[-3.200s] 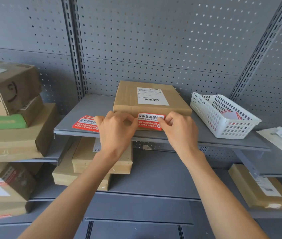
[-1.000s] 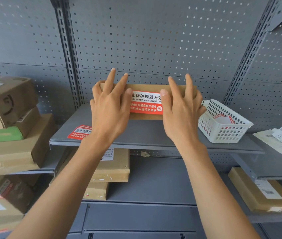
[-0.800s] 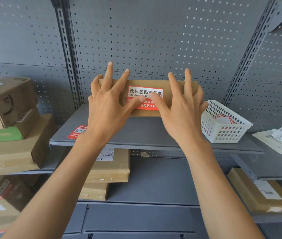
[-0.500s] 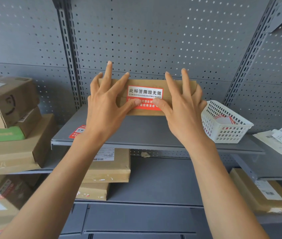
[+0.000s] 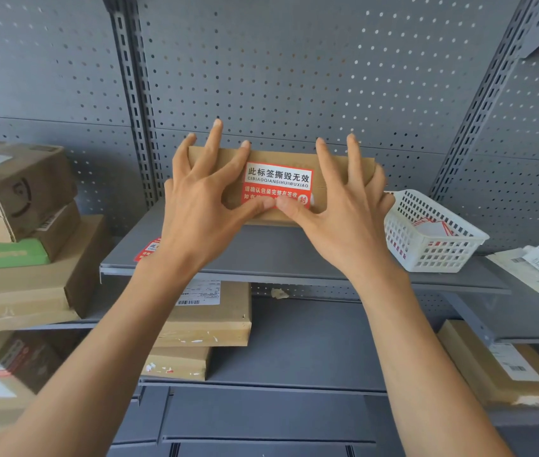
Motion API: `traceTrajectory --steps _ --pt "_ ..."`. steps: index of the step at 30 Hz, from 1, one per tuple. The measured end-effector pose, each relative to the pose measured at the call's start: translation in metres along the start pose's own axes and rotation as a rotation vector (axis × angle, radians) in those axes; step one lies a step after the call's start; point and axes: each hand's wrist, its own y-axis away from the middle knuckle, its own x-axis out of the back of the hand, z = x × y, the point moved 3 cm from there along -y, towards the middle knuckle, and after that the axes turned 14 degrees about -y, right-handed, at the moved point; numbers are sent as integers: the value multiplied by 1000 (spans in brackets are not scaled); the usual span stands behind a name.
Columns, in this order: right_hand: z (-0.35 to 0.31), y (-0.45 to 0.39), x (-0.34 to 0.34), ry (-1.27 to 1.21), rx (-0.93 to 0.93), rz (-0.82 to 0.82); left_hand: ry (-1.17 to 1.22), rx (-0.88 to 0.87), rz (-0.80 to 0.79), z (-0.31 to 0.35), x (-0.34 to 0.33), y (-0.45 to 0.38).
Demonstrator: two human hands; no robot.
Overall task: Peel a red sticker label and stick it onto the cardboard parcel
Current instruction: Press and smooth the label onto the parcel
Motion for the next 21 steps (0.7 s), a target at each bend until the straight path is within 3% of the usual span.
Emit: traceTrajectory --steps 11,21 --pt "9 -1 5 -132 31 -89 41 -49 -83 -8 -2 0" --pt "6 2 2 -204 -49 -41 72 -33 -80 0 -2 5"
